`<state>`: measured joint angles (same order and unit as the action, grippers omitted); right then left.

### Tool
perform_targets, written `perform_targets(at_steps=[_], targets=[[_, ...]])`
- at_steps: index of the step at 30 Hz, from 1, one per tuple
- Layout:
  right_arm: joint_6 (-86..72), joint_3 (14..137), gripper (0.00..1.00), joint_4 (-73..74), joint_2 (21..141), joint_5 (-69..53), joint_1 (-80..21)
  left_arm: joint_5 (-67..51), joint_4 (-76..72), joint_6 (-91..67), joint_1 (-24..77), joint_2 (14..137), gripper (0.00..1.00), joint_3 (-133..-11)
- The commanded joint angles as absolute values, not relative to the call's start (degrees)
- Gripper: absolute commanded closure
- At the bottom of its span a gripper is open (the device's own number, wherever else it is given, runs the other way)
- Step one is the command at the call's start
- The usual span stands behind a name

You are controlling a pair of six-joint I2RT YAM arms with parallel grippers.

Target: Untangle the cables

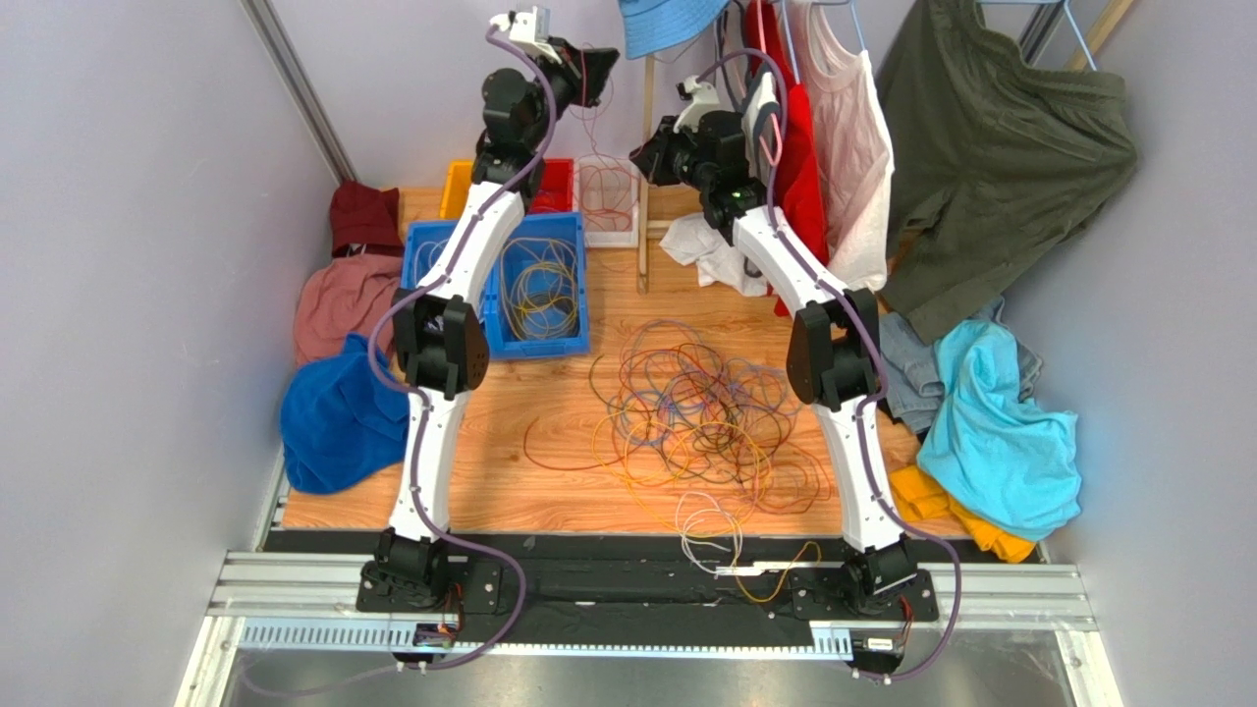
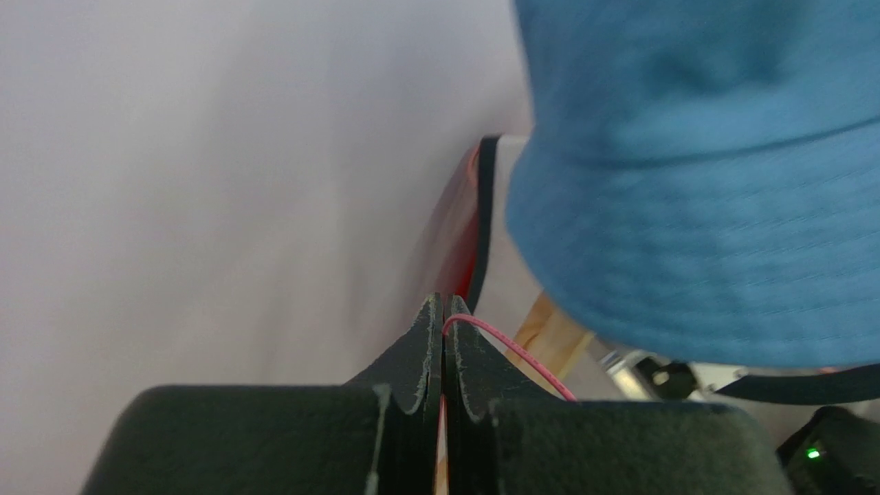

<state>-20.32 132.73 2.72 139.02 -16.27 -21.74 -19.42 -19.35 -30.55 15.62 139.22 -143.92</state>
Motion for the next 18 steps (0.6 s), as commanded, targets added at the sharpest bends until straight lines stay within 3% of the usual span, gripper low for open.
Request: perform_targets(at_steps=[1,3,6,10,15,18], targets=[[-21.1,137.2,1.00,2.8,141.3,-16.7,-21.8,-19.5,-23.1,-30.1,15.0,140.7,1.00,-145.1],[-21.4,136.8,0.96,2.8,141.8,-17.0,-21.9,-19.0,-22.9,-29.7,14.9,141.6,1.00,-145.1],[-21.3,136.2,0.82,2.5,141.9,-18.0,-22.0,-17.6,-23.2,-29.0,14.9,142.6,1.00,-144.2],[-20.2,134.7,0.56,3.0,142.1,-18.5,-22.4,-15.5,-22.2,-27.8,14.8,143.9,1.00,-143.8],[-18.2,131.5,0.42,4.1,142.0,-17.0,-23.5,-11.5,-16.8,-27.0,14.8,145.5,1.00,-143.1],[-17.4,130.2,0.38,4.5,141.2,-15.3,-24.1,-11.0,-13.7,-26.7,14.8,146.1,0.82,-143.0]])
